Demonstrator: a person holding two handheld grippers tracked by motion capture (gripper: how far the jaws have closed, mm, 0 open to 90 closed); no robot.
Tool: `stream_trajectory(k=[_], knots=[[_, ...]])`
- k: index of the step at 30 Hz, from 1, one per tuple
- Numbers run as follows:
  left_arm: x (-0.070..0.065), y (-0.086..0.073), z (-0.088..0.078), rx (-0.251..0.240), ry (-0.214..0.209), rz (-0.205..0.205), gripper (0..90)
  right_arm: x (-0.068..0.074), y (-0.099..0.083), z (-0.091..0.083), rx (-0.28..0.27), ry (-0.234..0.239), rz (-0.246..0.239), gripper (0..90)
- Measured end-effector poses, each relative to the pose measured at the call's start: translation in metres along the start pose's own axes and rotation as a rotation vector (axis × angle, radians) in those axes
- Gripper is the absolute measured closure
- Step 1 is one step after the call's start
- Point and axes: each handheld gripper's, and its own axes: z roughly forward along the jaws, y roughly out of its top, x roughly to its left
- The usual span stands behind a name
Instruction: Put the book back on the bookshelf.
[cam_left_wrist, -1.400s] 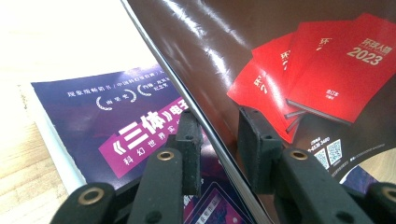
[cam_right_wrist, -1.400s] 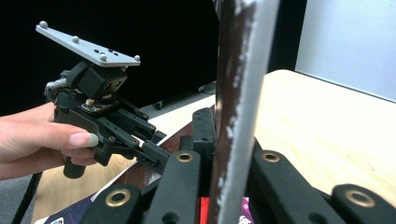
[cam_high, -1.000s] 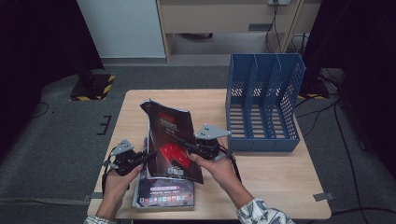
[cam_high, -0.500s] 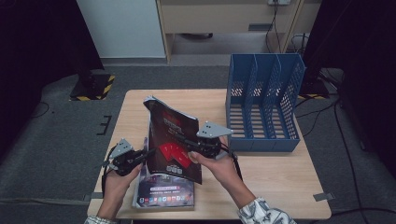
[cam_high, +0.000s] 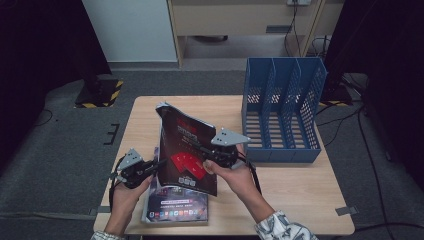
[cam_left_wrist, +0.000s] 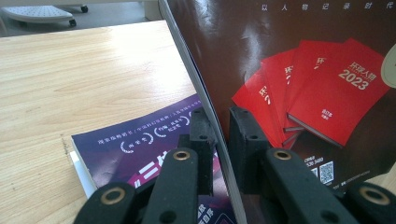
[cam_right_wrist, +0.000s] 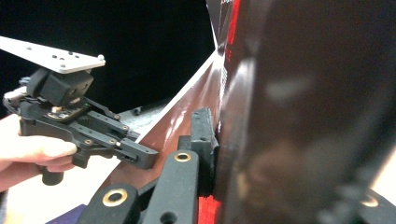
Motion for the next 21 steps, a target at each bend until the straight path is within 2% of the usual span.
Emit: stream_trajectory(k=[3, 4, 5, 8, 10, 12, 14, 17, 19, 21], knots=[[0.001, 0.0, 0.001, 0.002, -0.001, -0.002, 79.7, 0.0, -0.001, 0.003, 0.017, -0.005, 0.013, 76.3], [0.001, 0.0, 0.001, 0.003, 0.0, -0.002, 79.7, -0.001, -0.002, 0.004, 0.026, -0.018, 0.012, 83.1], [0.001, 0.0, 0.001, 0.002, 0.0, -0.003, 79.6, -0.002, -0.002, 0.004, 0.029, -0.02, 0.014, 84.3], [0.001, 0.0, 0.002, 0.001, 0.004, -0.004, 79.3, -0.005, -0.001, 0.004, 0.03, -0.017, 0.064, 86.2], [0.003, -0.001, 0.002, -0.006, 0.01, -0.01, 77.3, -0.005, -0.001, 0.005, 0.013, 0.002, 0.072, 86.8], [0.004, -0.002, 0.003, -0.022, 0.038, -0.029, 68.9, -0.004, 0.001, 0.005, 0.005, 0.007, 0.074, 86.9], [0.009, -0.004, 0.003, -0.036, 0.056, -0.067, 53.9, -0.003, 0.004, 0.004, -0.015, 0.016, 0.08, 86.9], [0.015, -0.006, -0.001, -0.054, 0.108, -0.097, 39.9, 0.001, 0.01, 0.003, -0.028, 0.012, 0.049, 87.0], [0.017, -0.007, -0.002, -0.053, 0.129, -0.093, 38.3, 0.001, 0.014, 0.003, -0.035, 0.01, 0.037, 87.0], [0.021, -0.007, -0.003, -0.044, 0.163, -0.087, 32.7, 0.0, 0.018, 0.005, -0.045, 0.008, 0.033, 87.0]])
